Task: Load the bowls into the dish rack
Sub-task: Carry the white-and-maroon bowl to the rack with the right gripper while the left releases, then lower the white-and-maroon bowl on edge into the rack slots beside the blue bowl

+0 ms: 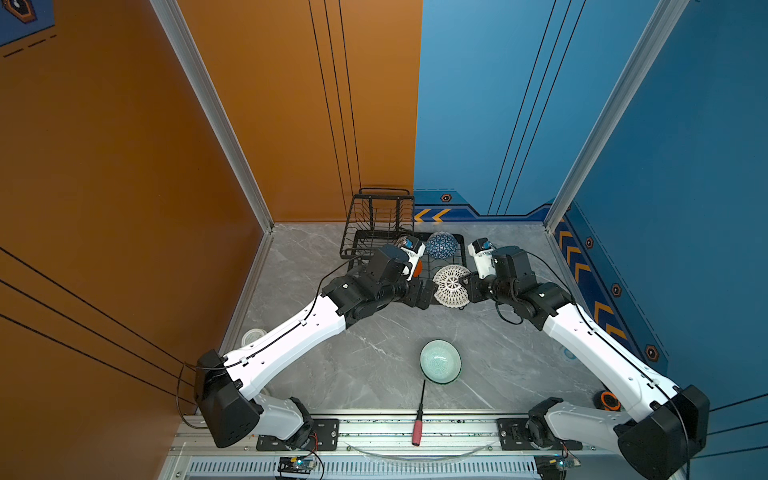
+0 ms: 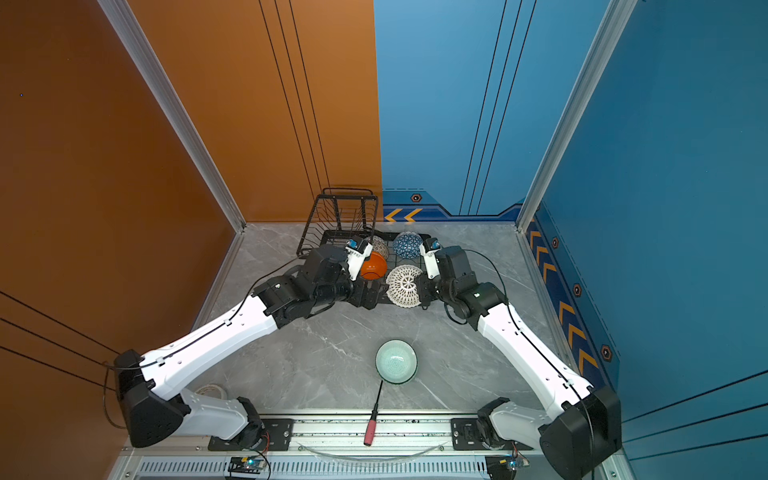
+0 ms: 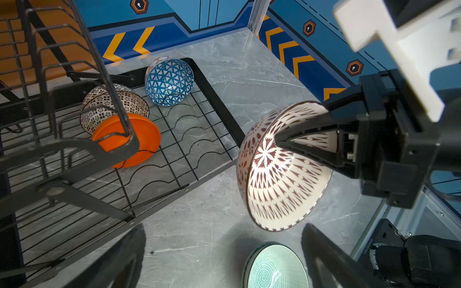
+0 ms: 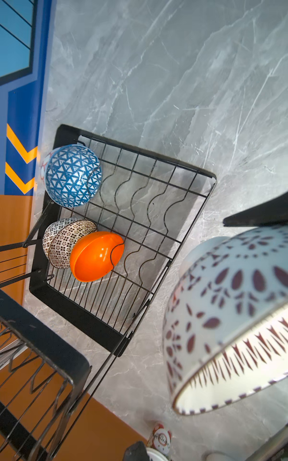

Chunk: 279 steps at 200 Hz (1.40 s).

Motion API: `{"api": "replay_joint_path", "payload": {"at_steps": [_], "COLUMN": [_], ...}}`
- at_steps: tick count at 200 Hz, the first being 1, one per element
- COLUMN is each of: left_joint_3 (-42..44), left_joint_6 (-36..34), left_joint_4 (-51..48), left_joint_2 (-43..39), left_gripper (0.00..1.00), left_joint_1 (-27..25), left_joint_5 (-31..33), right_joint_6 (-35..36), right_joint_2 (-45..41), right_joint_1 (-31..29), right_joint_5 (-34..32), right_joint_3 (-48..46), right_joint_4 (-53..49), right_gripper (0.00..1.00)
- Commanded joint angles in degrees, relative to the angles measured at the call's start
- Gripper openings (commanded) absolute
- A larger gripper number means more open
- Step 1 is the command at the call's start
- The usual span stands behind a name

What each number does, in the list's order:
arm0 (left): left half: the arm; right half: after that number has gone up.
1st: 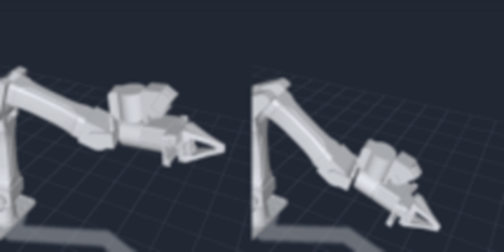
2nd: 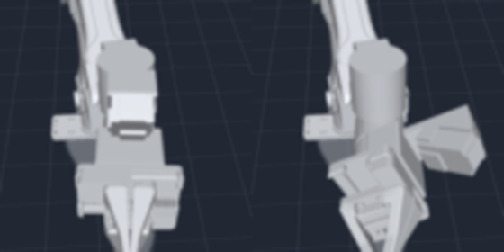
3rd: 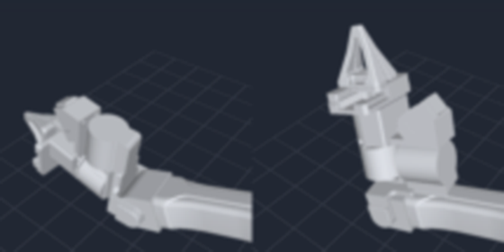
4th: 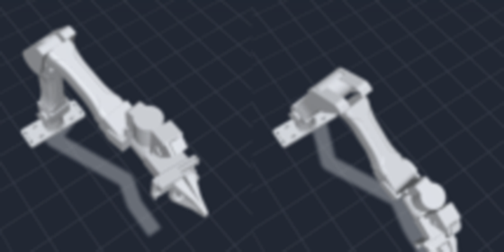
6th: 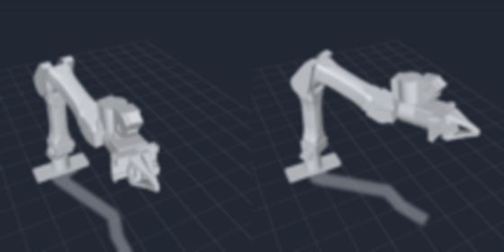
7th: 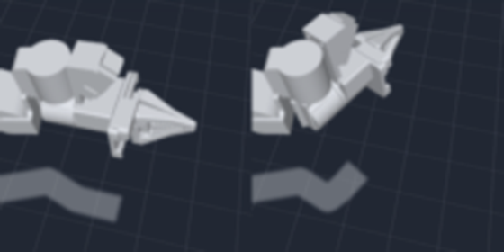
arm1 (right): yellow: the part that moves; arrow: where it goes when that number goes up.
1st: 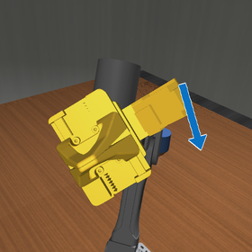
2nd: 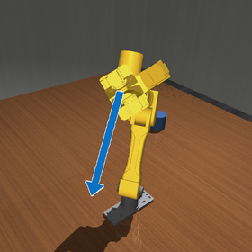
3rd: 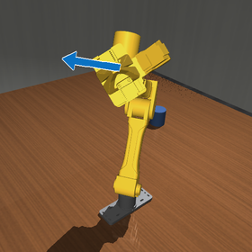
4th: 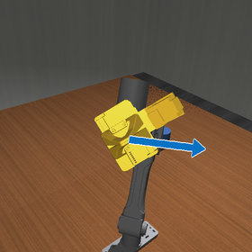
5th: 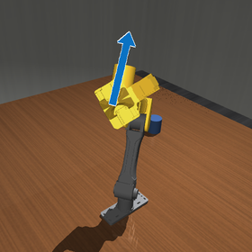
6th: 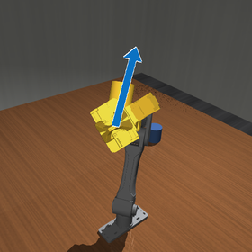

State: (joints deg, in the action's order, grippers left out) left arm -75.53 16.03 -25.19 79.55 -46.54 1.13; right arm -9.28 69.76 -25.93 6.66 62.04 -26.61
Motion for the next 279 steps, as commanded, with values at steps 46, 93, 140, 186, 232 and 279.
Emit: {"api": "replay_joint_path", "payload": {"at_steps": [46, 93, 140, 186, 232, 279], "left_joint_3": [5.3, 6.2, 6.0, 4.6, 4.2, 3.7], "left_joint_6": [-0.8, -0.6, -0.7, -1.3, -0.8, -0.8], "left_joint_4": [-1.3, -2.4, -1.8, -1.9, -1.8, -1.9], "left_joint_2": [-3.9, -3.5, -1.7, -0.4, 0.5, 0.9], "left_gripper": [0.98, 0.98, 0.98, 0.98, 0.98, 0.98], "left_joint_1": [-0.2, 2.1, 3.2, 4.4, 4.9, 5.6], "left_joint_5": [6.3, 9.7, 10.1, 8.0, 7.1, 6.4], "right_joint_6": [18.4, 31.4, 42.7, 52.3, 61.3, 68.6], "right_joint_2": [5.5, 10.0, 17.4, 22.3, 28.3, 33.9], "right_joint_1": [2.9, 3.0, 3.0, 2.2, 1.4, 1.1], "right_joint_5": [-5.9, -10.9, -18.3, -21.6, -25.0, -26.5], "right_joint_3": [2.5, 0.2, -1.0, -3.7, -4.7, -4.3], "right_joint_4": [9.5, 25.1, 40.1, 54.2, 65.3, 73.2], "right_gripper": [0.00, 0.00, 0.00, 0.00, 0.00, 0.00]}}
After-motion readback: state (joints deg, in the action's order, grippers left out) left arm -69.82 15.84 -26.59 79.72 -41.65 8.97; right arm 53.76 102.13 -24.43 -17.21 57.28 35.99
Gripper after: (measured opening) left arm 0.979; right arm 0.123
